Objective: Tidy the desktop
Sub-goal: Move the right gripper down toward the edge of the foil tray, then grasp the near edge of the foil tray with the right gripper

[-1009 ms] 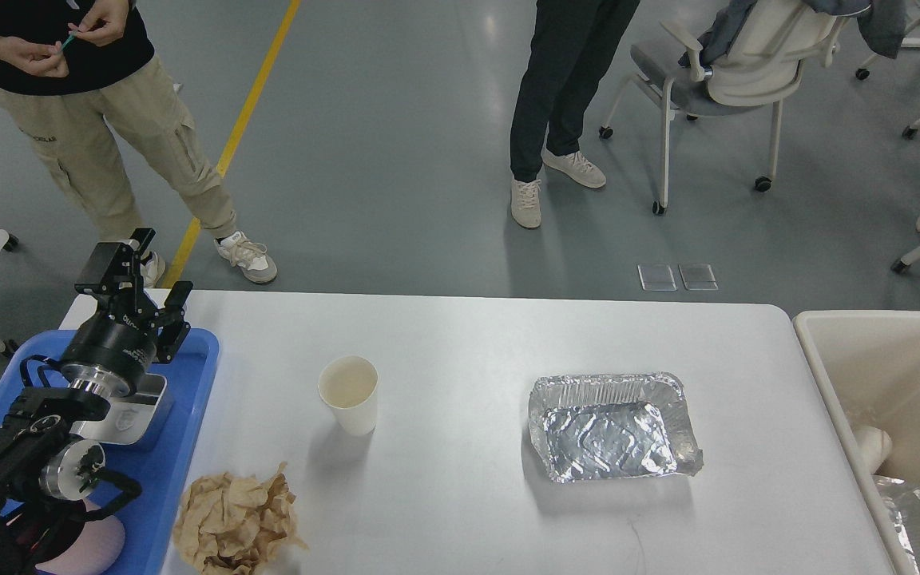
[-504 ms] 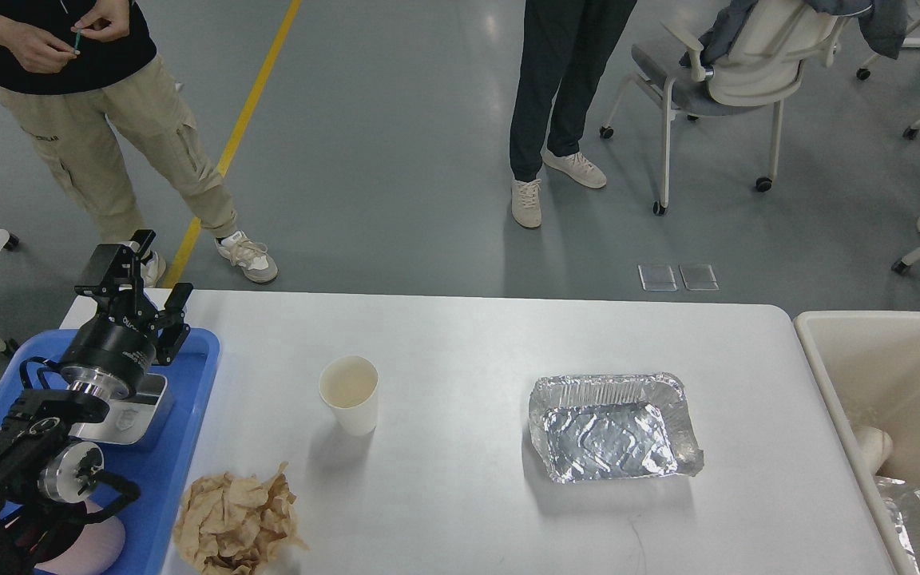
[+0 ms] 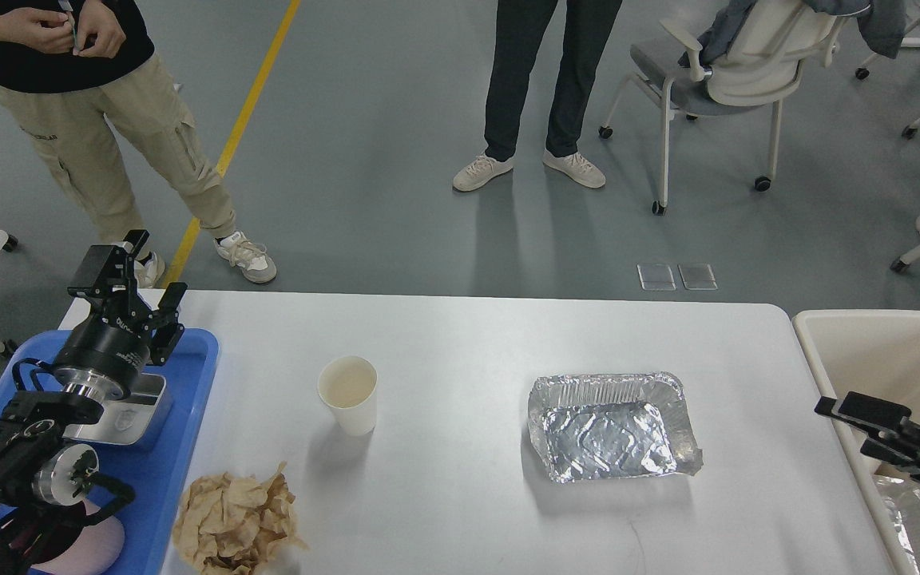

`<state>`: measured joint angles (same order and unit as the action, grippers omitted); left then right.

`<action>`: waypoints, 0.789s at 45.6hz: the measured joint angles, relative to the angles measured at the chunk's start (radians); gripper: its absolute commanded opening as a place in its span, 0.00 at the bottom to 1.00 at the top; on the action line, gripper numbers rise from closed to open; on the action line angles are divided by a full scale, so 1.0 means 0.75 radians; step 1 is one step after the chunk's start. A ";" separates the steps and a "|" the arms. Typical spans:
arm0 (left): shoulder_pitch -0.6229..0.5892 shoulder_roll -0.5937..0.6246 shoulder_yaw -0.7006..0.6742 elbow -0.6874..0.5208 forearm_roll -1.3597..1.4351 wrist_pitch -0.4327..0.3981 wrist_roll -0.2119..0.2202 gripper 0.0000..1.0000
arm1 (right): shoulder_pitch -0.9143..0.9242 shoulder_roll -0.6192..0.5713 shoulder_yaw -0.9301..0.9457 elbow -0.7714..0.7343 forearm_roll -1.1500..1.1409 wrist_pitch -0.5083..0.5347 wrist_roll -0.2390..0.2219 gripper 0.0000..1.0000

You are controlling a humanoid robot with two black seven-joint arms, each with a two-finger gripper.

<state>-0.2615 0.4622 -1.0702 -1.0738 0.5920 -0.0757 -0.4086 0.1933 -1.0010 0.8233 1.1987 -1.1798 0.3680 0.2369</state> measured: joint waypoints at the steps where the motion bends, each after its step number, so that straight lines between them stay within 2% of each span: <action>1: 0.001 0.001 -0.001 0.000 0.000 0.000 -0.003 0.97 | 0.029 0.010 -0.034 -0.011 -0.002 0.001 0.015 1.00; 10: 0.034 0.028 -0.019 0.000 0.000 -0.001 -0.021 0.97 | 0.326 0.132 -0.388 -0.137 -0.008 0.000 0.206 1.00; 13: 0.049 0.035 -0.024 0.000 0.000 -0.001 -0.033 0.97 | 0.376 0.180 -0.443 -0.188 -0.008 -0.001 0.240 1.00; 23: 0.100 0.086 -0.040 -0.001 0.000 -0.001 -0.070 0.97 | 0.410 0.342 -0.482 -0.351 -0.008 -0.002 0.272 1.00; 36: 0.129 0.106 -0.086 -0.006 -0.002 -0.007 -0.075 0.97 | 0.409 0.423 -0.489 -0.467 -0.008 -0.002 0.293 1.00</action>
<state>-0.1644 0.5415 -1.1346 -1.0779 0.5906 -0.0810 -0.4646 0.5001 -0.6836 0.4563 0.8485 -1.1858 0.3666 0.4567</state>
